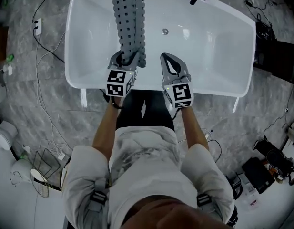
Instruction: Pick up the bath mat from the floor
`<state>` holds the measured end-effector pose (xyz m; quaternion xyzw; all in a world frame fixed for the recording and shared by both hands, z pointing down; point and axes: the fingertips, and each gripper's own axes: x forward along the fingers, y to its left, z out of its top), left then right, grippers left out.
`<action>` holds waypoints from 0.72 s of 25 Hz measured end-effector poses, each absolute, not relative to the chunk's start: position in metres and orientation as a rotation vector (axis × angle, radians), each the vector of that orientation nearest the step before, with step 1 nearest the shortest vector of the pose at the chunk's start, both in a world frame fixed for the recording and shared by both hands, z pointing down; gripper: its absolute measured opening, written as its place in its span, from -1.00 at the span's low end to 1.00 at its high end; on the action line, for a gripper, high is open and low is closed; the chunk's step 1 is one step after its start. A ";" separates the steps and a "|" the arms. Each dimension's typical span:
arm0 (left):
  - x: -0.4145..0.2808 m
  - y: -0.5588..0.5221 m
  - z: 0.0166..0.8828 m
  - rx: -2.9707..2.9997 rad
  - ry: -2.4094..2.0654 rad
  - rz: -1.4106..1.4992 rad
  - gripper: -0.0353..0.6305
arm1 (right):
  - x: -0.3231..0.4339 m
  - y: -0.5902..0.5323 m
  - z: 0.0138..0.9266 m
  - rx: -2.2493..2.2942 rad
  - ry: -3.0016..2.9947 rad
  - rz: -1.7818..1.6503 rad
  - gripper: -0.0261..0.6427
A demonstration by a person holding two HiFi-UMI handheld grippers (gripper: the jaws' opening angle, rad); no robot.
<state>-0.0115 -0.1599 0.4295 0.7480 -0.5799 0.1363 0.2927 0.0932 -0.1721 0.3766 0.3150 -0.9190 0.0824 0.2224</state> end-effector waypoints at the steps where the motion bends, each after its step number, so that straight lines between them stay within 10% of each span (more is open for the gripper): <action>1: -0.015 -0.159 0.418 2.004 -1.552 0.357 -0.46 | 0.090 -0.172 0.363 0.882 -2.559 0.206 -0.91; 18: -0.019 -0.129 0.264 2.169 -1.621 0.273 -0.46 | 0.108 -0.156 0.212 0.931 -2.679 0.001 -0.92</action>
